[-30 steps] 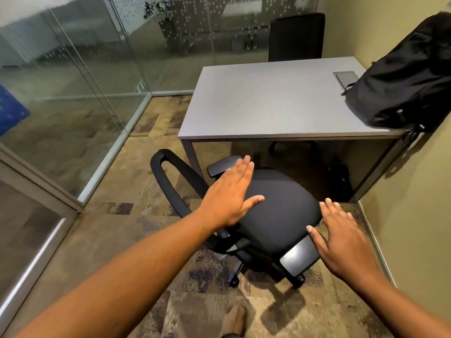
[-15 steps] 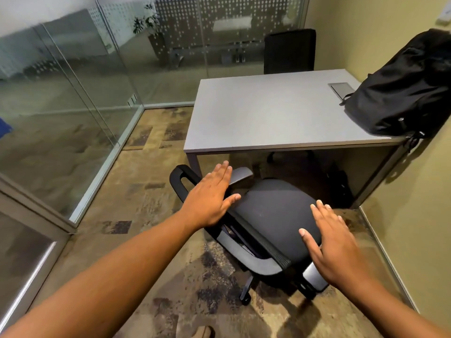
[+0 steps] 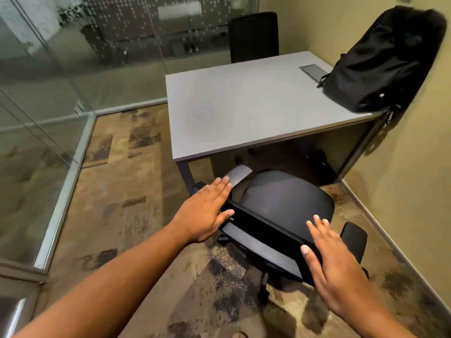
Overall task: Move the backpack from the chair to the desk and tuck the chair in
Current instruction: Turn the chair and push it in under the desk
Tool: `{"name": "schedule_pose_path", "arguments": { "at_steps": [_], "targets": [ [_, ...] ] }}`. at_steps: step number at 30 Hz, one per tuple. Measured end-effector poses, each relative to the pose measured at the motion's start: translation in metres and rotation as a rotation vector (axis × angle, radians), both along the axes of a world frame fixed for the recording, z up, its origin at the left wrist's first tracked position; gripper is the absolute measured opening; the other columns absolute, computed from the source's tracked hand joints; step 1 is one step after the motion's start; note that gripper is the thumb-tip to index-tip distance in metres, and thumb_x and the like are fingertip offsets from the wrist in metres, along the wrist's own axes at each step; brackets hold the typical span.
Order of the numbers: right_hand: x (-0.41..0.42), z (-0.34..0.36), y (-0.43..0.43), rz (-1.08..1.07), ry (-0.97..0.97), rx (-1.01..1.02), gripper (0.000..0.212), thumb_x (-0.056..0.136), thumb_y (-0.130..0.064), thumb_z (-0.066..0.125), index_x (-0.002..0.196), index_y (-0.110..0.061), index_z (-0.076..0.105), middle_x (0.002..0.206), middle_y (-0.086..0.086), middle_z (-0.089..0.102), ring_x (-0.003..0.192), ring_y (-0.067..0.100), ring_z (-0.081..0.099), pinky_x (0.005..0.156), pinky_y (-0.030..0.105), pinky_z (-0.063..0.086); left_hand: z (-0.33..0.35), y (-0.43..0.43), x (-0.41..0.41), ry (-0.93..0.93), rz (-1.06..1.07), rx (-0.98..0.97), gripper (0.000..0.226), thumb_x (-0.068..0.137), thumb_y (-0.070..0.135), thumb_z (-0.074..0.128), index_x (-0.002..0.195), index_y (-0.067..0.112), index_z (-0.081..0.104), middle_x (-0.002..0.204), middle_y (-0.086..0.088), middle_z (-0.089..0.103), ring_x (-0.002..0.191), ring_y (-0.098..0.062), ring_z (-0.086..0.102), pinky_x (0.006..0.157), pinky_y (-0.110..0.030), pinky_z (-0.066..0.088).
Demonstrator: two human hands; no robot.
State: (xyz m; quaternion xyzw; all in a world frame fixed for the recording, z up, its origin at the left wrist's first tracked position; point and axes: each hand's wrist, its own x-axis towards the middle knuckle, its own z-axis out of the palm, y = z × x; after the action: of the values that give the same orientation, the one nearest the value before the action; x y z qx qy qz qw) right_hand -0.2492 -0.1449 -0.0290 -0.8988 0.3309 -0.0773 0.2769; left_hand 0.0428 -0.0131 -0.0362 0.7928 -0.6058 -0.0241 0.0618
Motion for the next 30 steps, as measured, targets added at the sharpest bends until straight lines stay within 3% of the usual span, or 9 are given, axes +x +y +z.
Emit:
{"name": "schedule_pose_path", "arguments": {
  "at_steps": [4,7,11,16,25,30],
  "targets": [
    [0.0,-0.006,0.012,-0.024,0.124,-0.037,0.071,0.088,-0.064,0.013,0.151,-0.033,0.009,0.159,-0.018,0.004,0.144,-0.004,-0.006,0.117,0.022,0.006,-0.012,0.004,0.004,0.014,0.025,0.032,0.065,0.101,0.052,0.019,0.155,0.017,0.01,0.163,0.001,0.002,0.148,-0.011,-0.005,0.117,-0.026,-0.005],
    [0.002,-0.009,0.016,0.006,0.199,-0.137,0.074,0.087,-0.066,0.005,0.152,-0.03,0.012,0.16,-0.015,0.013,0.146,0.001,0.005,0.117,0.022,0.007,-0.017,0.004,0.002,-0.015,0.046,0.01,0.062,0.101,0.05,0.015,0.154,0.017,0.016,0.162,0.001,0.01,0.148,-0.011,0.0,0.117,-0.026,-0.004],
    [0.0,-0.009,0.016,0.019,0.202,-0.151,0.077,0.086,-0.067,0.003,0.151,-0.029,0.019,0.158,-0.012,0.025,0.145,0.004,0.019,0.118,0.024,0.016,-0.017,0.004,0.001,-0.01,0.056,0.005,0.06,0.102,0.048,0.015,0.153,0.017,0.021,0.161,0.001,0.018,0.148,-0.012,0.008,0.118,-0.027,0.0],
    [0.0,-0.011,0.016,0.028,0.224,-0.172,0.077,0.087,-0.067,0.003,0.151,-0.028,0.021,0.157,-0.011,0.027,0.145,0.005,0.022,0.118,0.025,0.019,-0.017,0.004,0.0,-0.02,0.055,-0.012,0.058,0.102,0.045,0.017,0.152,0.016,0.027,0.159,-0.001,0.025,0.148,-0.015,0.015,0.119,-0.029,0.004],
    [0.005,-0.01,0.03,-0.151,0.276,-0.241,0.068,0.093,-0.057,0.01,0.146,-0.023,0.035,0.151,-0.006,0.042,0.141,0.011,0.033,0.115,0.028,0.02,-0.018,0.007,0.003,-0.002,0.047,-0.053,0.055,0.103,0.042,0.021,0.152,0.016,0.027,0.16,0.0,0.023,0.148,-0.013,0.011,0.121,-0.032,0.006],
    [0.011,-0.008,0.045,-0.256,0.332,-0.236,0.074,0.09,-0.054,0.002,0.146,-0.02,0.035,0.15,-0.005,0.043,0.141,0.015,0.034,0.117,0.033,0.019,-0.021,0.006,0.009,0.008,0.03,-0.073,0.057,0.102,0.044,0.017,0.15,0.017,0.032,0.158,0.0,0.028,0.147,-0.013,0.016,0.12,-0.031,0.007]
  ]
}}
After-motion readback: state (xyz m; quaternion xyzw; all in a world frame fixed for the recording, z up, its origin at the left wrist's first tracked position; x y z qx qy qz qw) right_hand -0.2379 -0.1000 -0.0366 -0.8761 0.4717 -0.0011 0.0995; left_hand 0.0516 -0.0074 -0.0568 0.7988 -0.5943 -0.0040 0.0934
